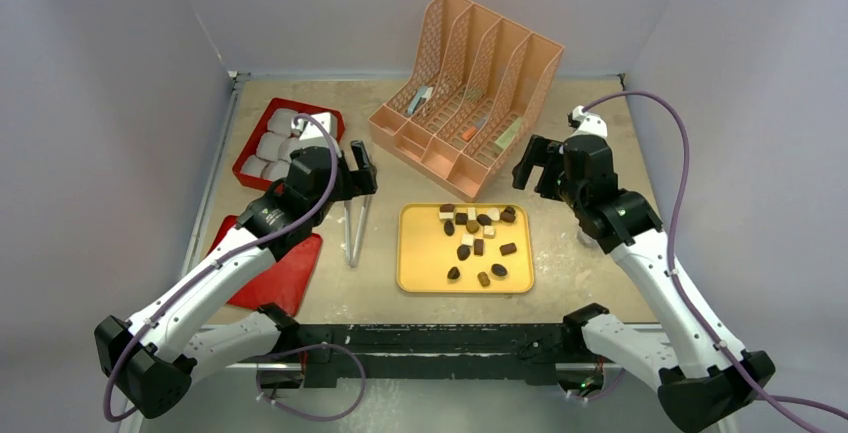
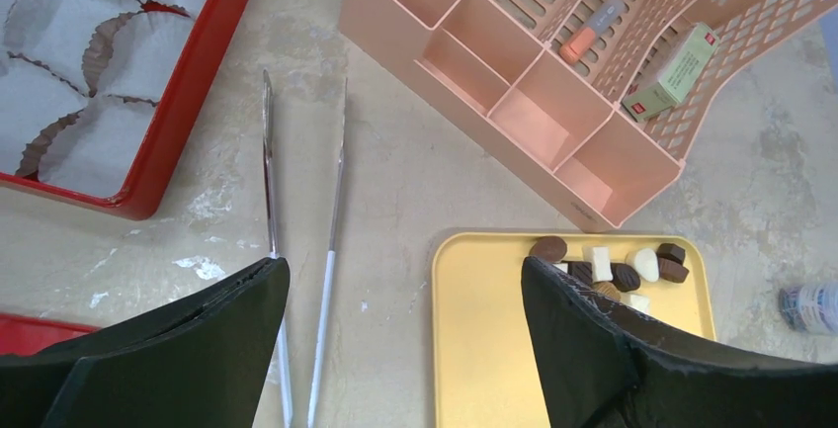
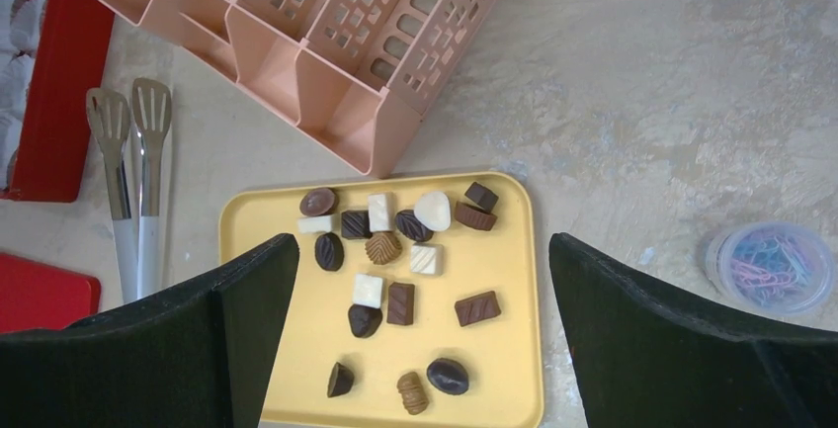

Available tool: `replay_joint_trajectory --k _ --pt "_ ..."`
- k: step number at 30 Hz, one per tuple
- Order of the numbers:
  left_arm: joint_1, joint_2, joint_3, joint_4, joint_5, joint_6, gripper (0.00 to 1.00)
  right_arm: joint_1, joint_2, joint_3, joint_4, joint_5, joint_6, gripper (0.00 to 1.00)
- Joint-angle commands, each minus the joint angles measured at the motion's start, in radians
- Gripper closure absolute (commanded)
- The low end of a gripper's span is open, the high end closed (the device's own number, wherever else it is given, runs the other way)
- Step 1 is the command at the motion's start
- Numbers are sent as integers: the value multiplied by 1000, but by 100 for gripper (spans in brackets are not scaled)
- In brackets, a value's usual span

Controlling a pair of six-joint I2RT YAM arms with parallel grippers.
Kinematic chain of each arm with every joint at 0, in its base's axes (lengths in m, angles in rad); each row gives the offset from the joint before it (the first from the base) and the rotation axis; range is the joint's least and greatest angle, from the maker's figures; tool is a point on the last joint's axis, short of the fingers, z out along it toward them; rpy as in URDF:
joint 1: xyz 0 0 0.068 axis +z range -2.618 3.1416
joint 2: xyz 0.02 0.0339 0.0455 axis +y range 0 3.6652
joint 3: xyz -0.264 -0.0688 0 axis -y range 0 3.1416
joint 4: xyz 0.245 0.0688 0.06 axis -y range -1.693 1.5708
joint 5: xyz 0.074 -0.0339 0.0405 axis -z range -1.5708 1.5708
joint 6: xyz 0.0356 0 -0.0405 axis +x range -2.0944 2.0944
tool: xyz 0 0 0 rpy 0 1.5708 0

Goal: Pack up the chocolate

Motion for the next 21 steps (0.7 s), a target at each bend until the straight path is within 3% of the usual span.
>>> replay_joint_trajectory --k 1,21 --pt "5 -16 35 0 -49 -12 13 -6 -27 39 3 17 10 1" --pt "5 283 86 -189 -113 -116 16 -6 -30 47 -2 1 -13 1"
